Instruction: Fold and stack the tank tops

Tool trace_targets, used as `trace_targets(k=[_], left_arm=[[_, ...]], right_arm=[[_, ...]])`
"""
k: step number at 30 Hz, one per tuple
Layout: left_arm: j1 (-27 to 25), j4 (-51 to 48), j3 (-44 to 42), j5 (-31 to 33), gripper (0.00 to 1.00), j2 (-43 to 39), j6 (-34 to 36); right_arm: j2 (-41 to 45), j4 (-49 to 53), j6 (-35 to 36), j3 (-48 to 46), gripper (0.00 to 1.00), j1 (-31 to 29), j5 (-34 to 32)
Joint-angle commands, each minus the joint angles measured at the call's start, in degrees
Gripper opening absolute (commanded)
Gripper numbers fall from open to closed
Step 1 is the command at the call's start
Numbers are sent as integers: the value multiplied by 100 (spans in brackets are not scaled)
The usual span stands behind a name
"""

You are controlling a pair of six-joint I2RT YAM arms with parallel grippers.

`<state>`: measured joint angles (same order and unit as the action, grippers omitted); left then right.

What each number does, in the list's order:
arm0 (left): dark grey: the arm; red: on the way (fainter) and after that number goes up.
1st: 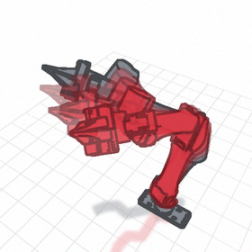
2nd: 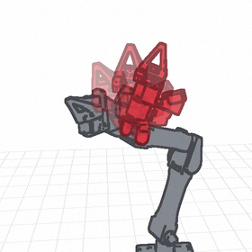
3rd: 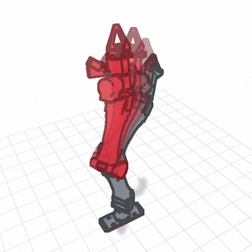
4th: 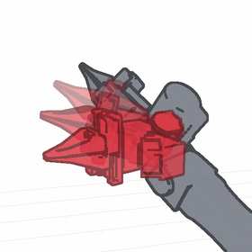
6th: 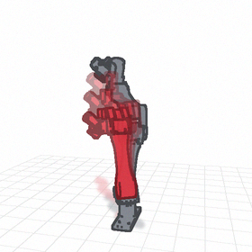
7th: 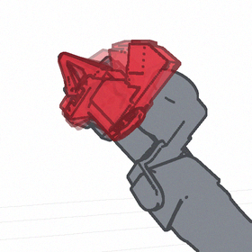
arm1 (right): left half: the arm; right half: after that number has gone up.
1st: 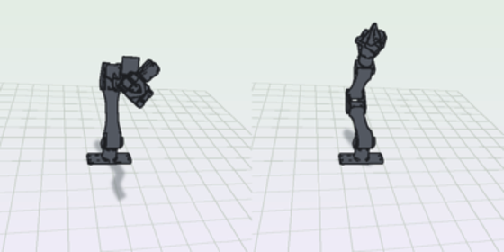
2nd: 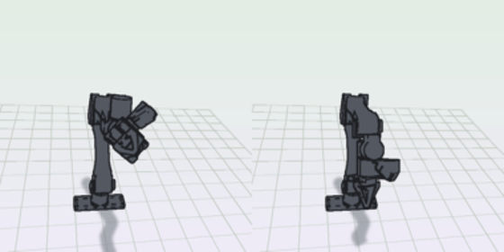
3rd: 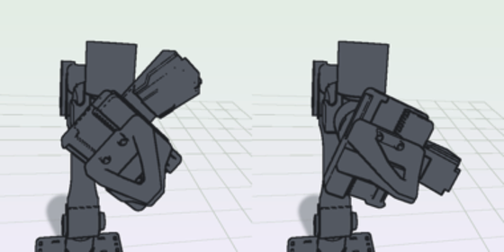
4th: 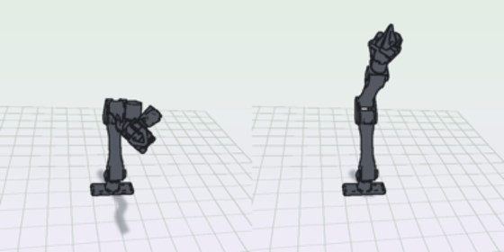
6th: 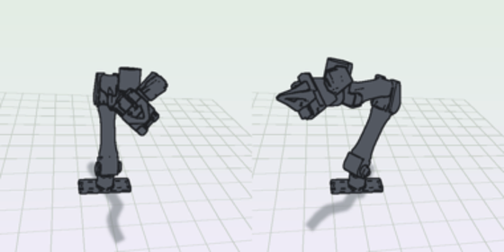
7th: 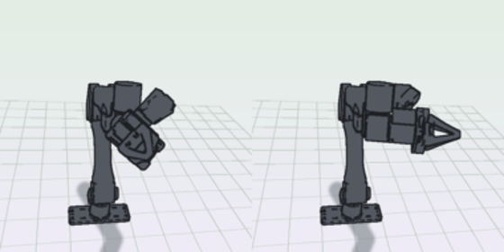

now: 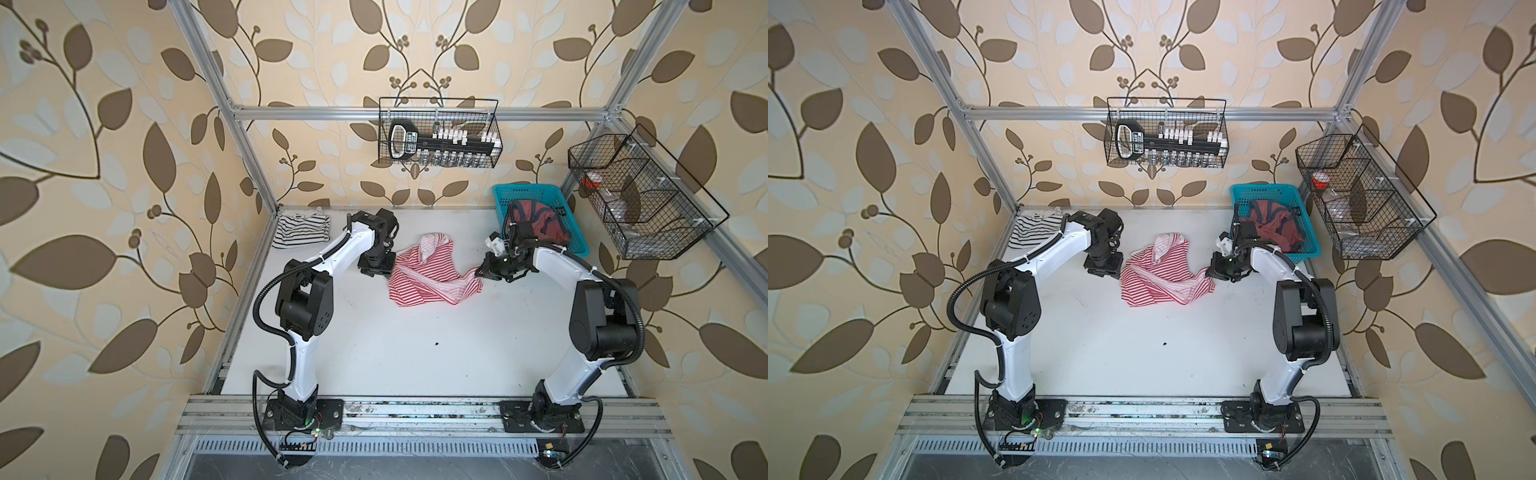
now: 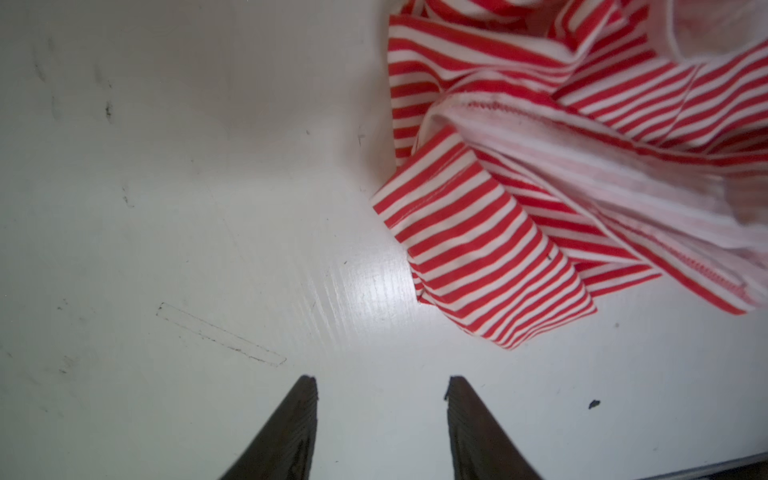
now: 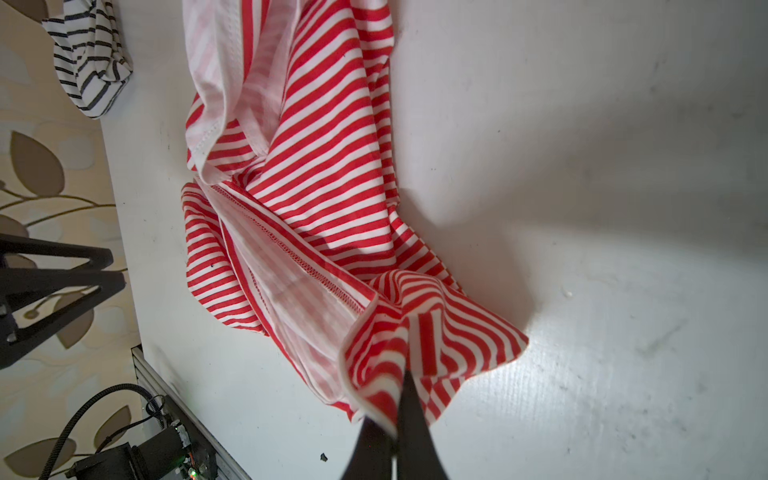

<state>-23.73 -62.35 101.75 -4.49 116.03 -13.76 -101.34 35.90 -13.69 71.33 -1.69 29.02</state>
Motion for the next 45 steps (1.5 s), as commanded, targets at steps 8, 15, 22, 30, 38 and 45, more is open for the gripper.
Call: trace_targets(k=[8, 15, 22, 30, 38, 45], left_arm=[[544, 1323, -154, -651, 48, 454, -1425], [544, 1992, -449, -1289, 47, 470, -1944], [544, 2391, -995, -1511, 40, 265, -2251], [544, 2780, -1318, -1616, 36, 148, -2586], [535, 3206, -1434, -1905, 25, 284, -2894], [543, 3263, -1507, -1892, 0, 284, -2854]], right_arm=[[-156, -62, 53, 153, 0, 20, 87], [-189, -110, 22, 92, 0, 17, 69], [-237, -132, 7, 91, 0, 19, 65], [-246, -153, -11, 57, 0, 19, 52], [-271, -186, -30, 12, 0, 20, 33], [-235, -180, -46, 12, 0, 20, 25]])
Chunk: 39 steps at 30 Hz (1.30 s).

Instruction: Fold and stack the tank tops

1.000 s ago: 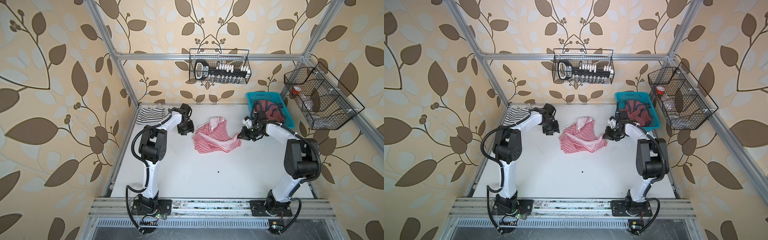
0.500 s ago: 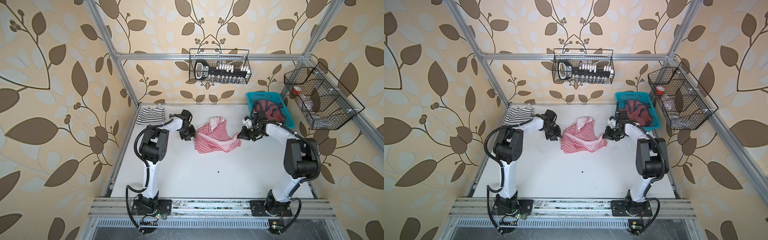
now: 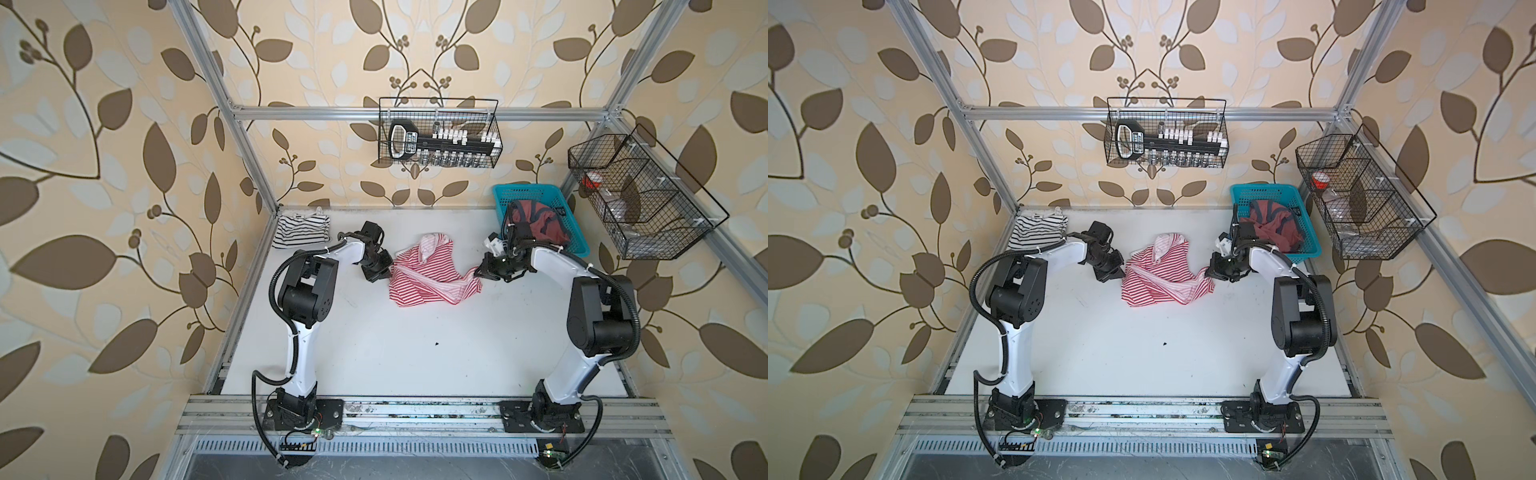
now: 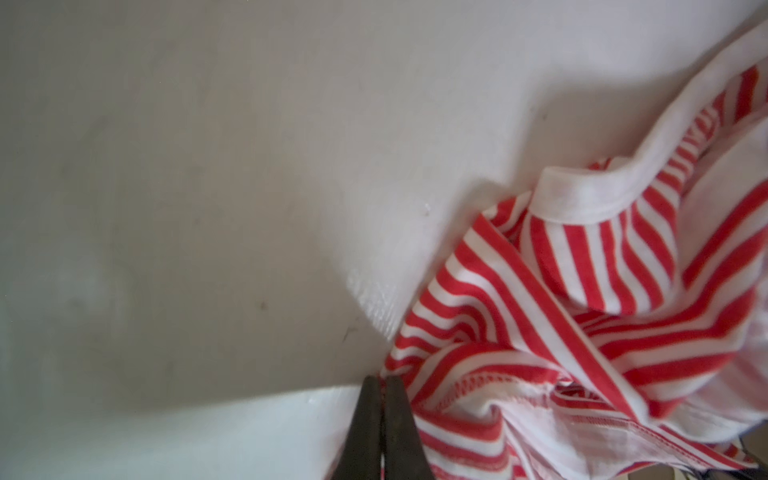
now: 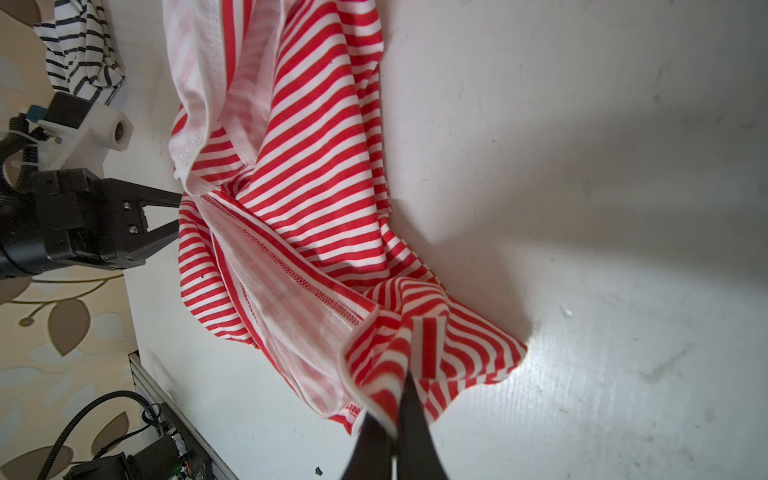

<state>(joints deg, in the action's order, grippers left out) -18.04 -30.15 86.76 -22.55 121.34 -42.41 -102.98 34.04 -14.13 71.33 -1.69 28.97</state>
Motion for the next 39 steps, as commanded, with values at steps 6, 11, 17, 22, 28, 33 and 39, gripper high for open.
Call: trace_targets(k=[6, 11, 17, 22, 28, 33, 39], left_arm=[[106, -701, 738, 380, 0, -654, 916], [134, -1076, 1332, 677, 0, -1321, 1780], [134, -1240, 1401, 678, 0, -2026, 2331], [143, -1175, 1625, 1207, 0, -2885, 3052], [143, -690, 1870, 1421, 0, -4046, 3695], [143, -418, 1919, 1272, 0, -4673, 4054], [143, -88, 1913, 816, 0, -5232, 4295]], right_arm=[[345, 192, 46, 127, 0, 37, -93], [954, 368, 85, 395, 0, 64, -190], [1378, 547, 77, 714, 0, 72, -219], [1791, 754, 138, 1401, 0, 125, -282], [2462, 763, 60, 2418, 0, 180, -405], [2889, 491, -122, 2895, 0, 198, -406], [3245, 354, -214, 3307, 0, 205, -276]])
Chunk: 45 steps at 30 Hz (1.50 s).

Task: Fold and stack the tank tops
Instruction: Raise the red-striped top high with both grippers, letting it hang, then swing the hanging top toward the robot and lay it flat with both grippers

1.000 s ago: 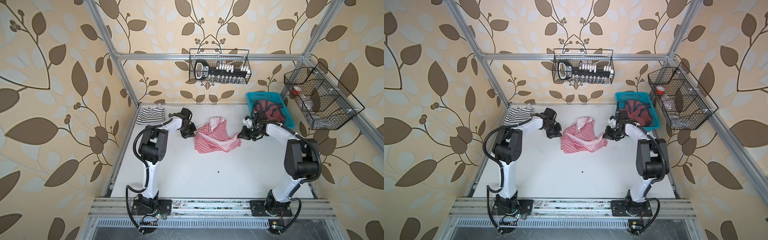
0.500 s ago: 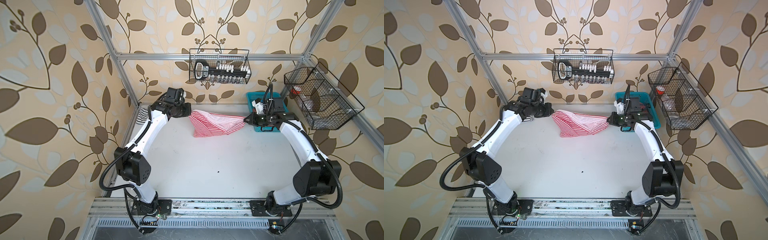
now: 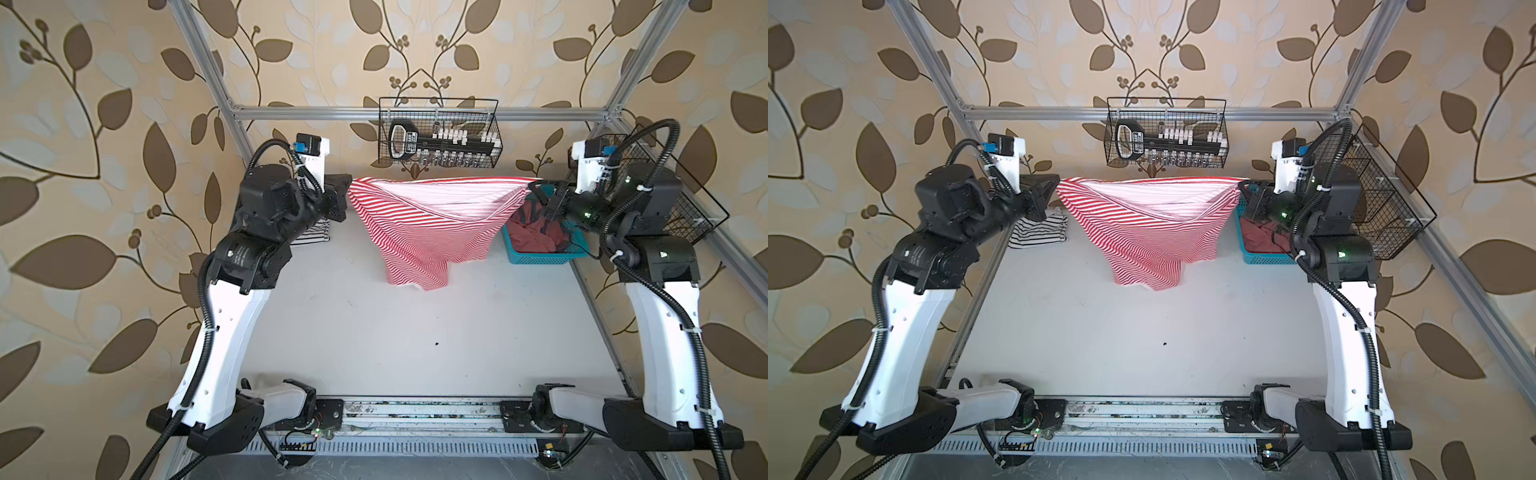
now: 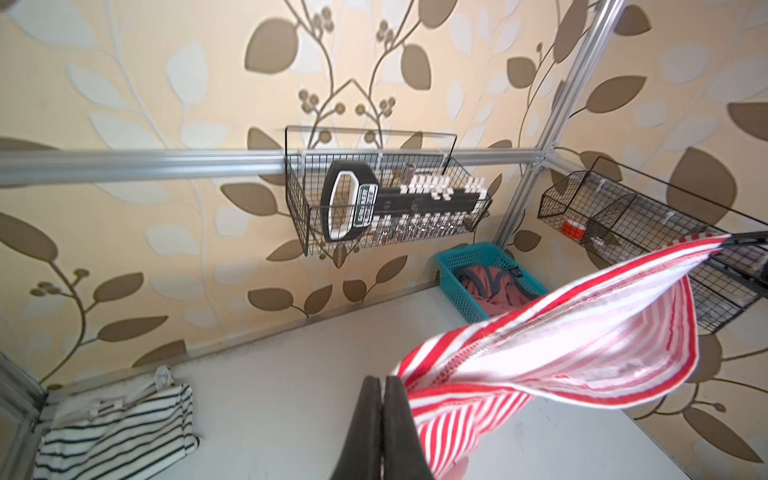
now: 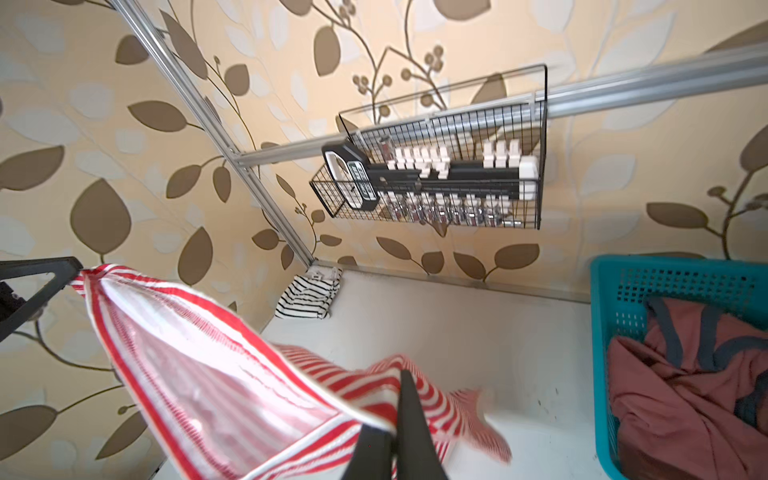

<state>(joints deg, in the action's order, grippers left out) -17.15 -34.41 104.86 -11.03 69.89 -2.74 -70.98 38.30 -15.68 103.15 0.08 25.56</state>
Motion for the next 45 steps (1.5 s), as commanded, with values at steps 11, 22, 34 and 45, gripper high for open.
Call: trace_targets(k=[11, 22, 34, 45], left_arm=[[52, 468, -788, -675, 0, -546, 504], [49, 758, -747, -643, 0, -1185, 127], [54, 978, -642, -1025, 0, -2045, -511], [54, 1021, -1004, 291, 0, -1296, -323]], right_arm=[[344, 71, -23, -70, 0, 28, 214], [979, 128, -171, -184, 0, 28, 652], [1827, -3, -558, -16, 0, 28, 1436], [1350, -27, -734, -588, 0, 27, 1517]])
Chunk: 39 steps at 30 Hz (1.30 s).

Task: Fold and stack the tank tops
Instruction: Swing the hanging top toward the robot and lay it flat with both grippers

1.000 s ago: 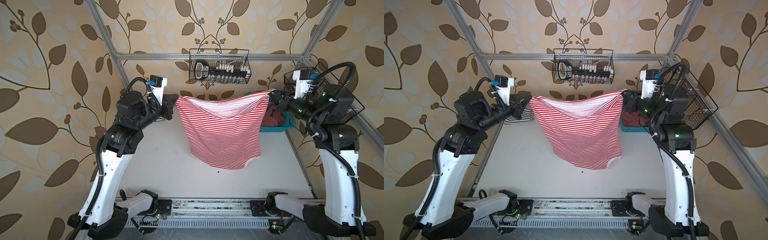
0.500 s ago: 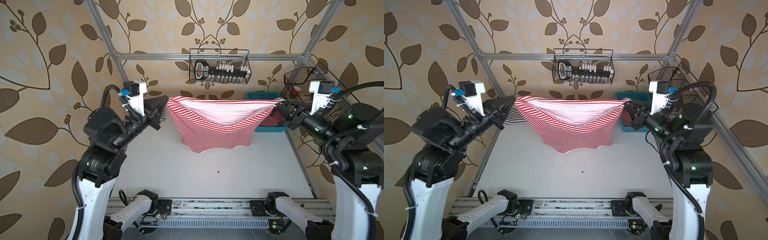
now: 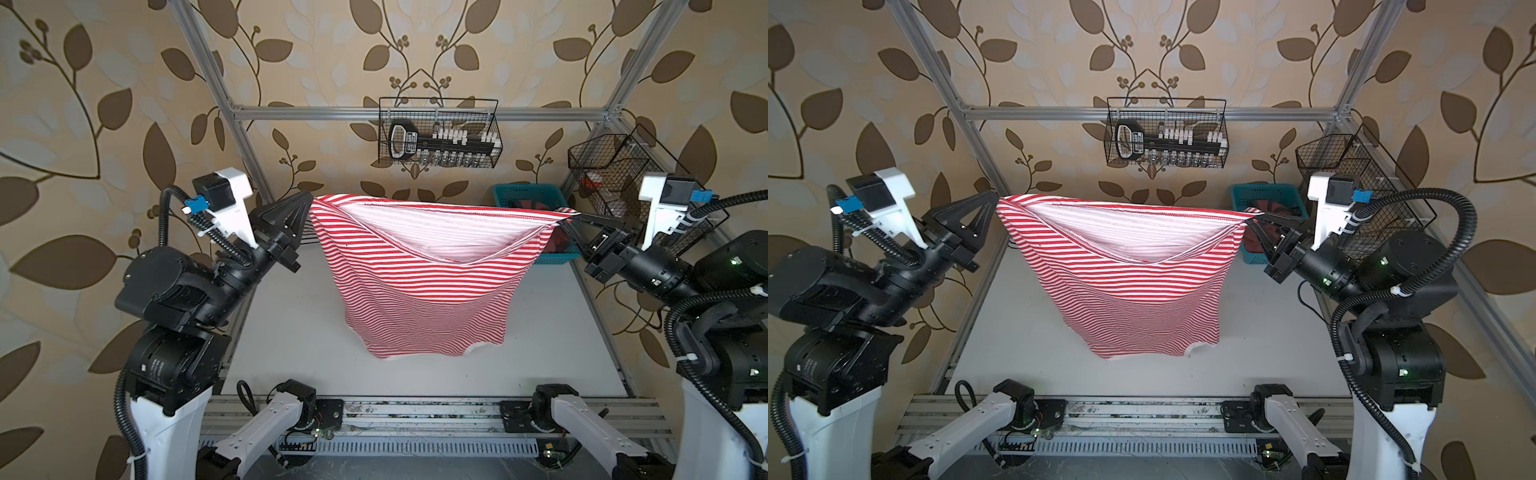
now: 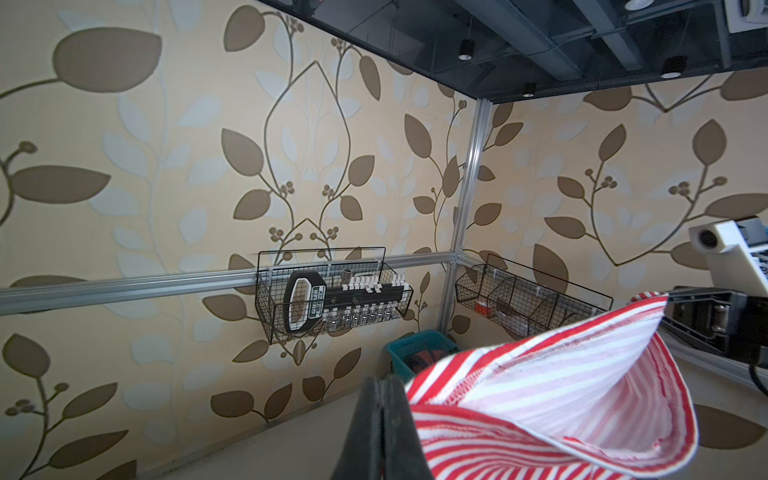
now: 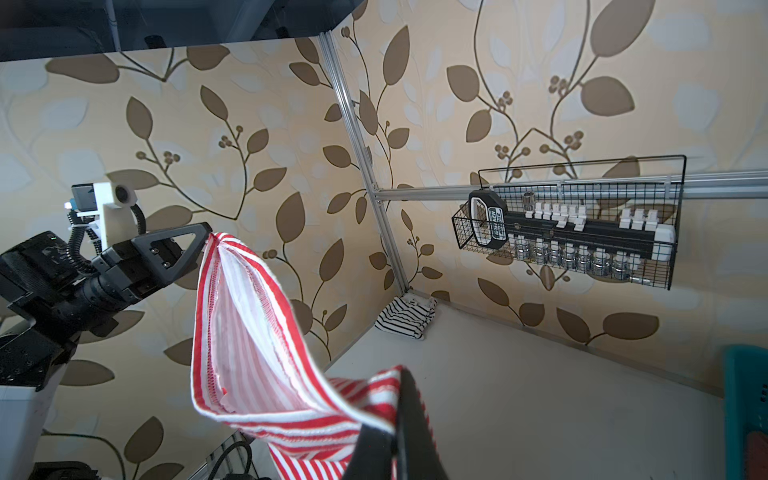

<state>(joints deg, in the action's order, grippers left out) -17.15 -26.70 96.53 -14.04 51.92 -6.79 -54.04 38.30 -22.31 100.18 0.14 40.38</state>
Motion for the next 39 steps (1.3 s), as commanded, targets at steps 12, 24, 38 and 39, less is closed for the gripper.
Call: trace_targets(k=[12, 24, 38, 39], left_arm=[[135, 1164, -628, 1043, 0, 4074, 0], [946, 1949, 1532, 46, 0, 7682, -1011], [1159, 2158, 3967, 38, 40, 9607, -1893], [1182, 2279, 3983, 111, 41, 9593, -1975]], right_arm=[[-3366, -311, 201, -1519, 0, -353, -845], [-7208, -154, -289, 771, 0, -265, -1401], [-8538, -797, -1460, 2210, 24, 35, -1094], [-8476, -921, -1506, 2157, 28, 30, -1085]])
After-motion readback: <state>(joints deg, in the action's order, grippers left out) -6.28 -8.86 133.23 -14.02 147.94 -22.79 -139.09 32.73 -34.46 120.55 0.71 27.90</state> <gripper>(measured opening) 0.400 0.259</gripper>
